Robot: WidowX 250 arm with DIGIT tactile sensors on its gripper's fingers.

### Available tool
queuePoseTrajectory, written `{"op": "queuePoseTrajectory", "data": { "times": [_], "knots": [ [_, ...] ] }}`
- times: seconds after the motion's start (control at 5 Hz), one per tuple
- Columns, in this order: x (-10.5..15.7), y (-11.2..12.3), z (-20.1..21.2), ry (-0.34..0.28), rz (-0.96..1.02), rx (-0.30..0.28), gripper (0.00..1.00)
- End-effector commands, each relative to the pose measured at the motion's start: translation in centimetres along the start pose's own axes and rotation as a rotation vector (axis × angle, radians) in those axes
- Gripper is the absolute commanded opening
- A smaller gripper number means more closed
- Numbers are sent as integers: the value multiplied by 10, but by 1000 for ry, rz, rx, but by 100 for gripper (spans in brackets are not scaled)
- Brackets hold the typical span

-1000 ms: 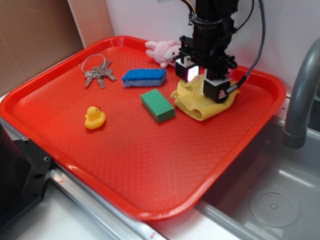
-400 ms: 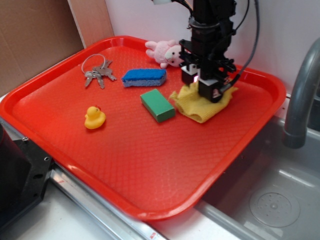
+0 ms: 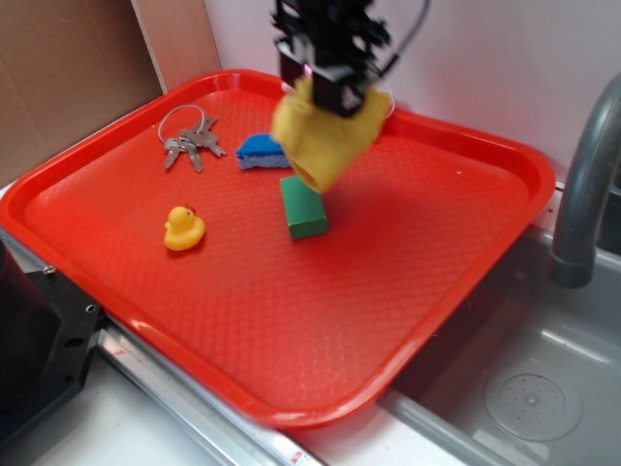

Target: Grab the yellow cloth.

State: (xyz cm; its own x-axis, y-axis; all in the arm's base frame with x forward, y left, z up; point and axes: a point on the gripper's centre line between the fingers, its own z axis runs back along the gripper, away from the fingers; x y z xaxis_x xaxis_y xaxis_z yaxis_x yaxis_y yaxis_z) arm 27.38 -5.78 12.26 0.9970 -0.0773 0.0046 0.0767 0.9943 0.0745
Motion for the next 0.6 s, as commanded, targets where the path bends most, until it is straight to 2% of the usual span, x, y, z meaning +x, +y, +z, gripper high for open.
{"op": "queuePoseTrajectory", "data": {
  "times": [0.0, 0.2, 0.4],
  "knots": [
    [-94, 10, 68, -94, 50, -80, 0],
    [-113, 15, 71, -53, 22, -107, 0],
    [-78, 30, 48, -62, 42, -52, 0]
  ]
}}
